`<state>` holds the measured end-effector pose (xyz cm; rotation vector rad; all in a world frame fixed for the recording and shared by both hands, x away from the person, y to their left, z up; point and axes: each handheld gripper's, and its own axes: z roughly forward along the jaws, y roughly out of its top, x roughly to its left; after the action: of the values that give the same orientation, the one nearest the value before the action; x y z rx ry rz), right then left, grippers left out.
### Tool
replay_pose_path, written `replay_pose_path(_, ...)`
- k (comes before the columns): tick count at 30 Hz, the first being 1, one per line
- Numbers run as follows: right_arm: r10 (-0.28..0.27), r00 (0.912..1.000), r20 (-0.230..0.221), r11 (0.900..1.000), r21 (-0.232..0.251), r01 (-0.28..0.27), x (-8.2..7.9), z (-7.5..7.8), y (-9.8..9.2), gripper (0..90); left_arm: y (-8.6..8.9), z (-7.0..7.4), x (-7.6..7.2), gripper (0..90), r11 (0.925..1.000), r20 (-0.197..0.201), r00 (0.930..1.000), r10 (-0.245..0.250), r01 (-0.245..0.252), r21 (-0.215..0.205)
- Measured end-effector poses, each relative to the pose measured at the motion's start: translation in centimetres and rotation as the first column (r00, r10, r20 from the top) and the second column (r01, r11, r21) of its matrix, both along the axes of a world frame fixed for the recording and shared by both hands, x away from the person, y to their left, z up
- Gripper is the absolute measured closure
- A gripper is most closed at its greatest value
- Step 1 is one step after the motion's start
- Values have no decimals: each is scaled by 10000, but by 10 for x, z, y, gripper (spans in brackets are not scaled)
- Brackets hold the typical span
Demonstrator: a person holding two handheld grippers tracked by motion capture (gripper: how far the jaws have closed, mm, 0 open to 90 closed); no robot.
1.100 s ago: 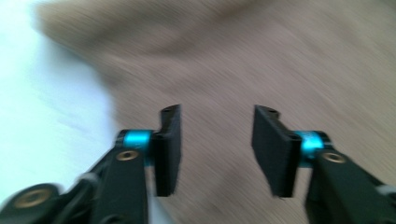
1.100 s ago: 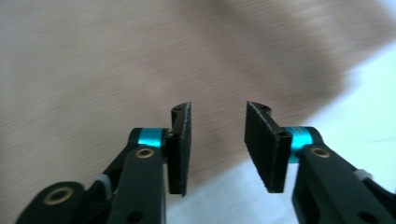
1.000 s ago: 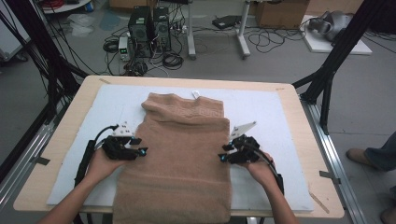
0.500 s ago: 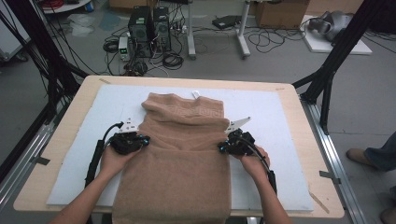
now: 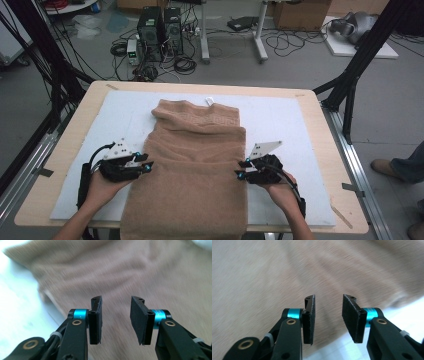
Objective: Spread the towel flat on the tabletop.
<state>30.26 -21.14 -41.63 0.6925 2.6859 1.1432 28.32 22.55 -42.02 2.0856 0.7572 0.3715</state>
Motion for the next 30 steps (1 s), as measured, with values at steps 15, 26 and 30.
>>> replay_pose_path(15,892,9943,-585,9952,-346,-913,-15,-20,15,853,1,-25,-21,858,9985,-507,9973,-525,531,99)
replay_pose_path(26,1574,9852,-682,9871,-189,-1590,-55,-13,16,851,10,-17,-80,858,9961,-32,9961,-885,885,-65)
replay_pose_path(30,1853,9812,-541,9827,79,-1851,-66,-5,13,763,14,-8,-94,773,9948,33,9949,-1007,1008,-134)
